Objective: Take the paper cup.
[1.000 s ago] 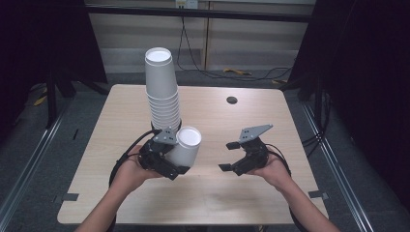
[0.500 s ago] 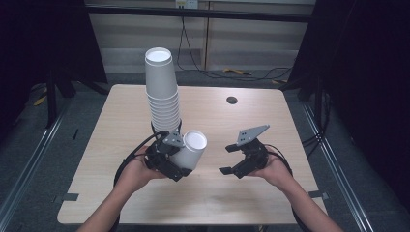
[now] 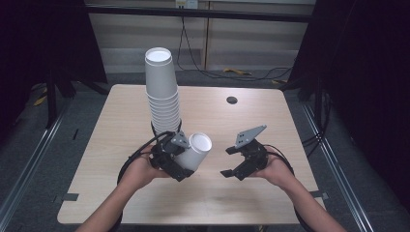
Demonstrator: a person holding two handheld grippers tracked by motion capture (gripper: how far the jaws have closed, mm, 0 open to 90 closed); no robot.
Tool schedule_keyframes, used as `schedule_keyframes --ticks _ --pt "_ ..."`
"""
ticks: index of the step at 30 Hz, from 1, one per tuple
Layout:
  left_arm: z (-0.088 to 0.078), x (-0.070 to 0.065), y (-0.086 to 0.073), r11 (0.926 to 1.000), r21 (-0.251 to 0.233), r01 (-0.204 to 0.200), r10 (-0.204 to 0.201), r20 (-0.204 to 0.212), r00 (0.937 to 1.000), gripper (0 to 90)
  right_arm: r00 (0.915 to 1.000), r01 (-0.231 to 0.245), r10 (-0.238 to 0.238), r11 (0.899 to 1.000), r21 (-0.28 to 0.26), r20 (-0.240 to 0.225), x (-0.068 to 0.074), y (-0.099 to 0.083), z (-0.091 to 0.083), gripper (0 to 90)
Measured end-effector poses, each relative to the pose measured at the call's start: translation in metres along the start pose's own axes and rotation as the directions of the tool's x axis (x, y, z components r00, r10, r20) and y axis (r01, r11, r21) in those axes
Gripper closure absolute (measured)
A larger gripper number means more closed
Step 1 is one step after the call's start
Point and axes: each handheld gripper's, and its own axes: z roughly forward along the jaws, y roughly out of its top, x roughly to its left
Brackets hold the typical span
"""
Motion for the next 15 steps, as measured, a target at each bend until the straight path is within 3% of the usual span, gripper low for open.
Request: schedule_keyframes --ticks 9,15 --pt "0.0060 -0.0012 0.0050 0.9972 0.061 -0.042 0.042 0.008 0.9991 11.0 0.9992 0.039 -0.039 0.997 0.073 -0.011 0.0027 0.0052 -0.0013 14.4" --pt "0.0098 -0.0025 0.0073 0.9965 0.072 -0.042 0.041 0.009 0.9991 11.0 0.9975 0.069 -0.066 0.992 0.104 -0.026 0.0039 0.0075 -0.0008 14.4"
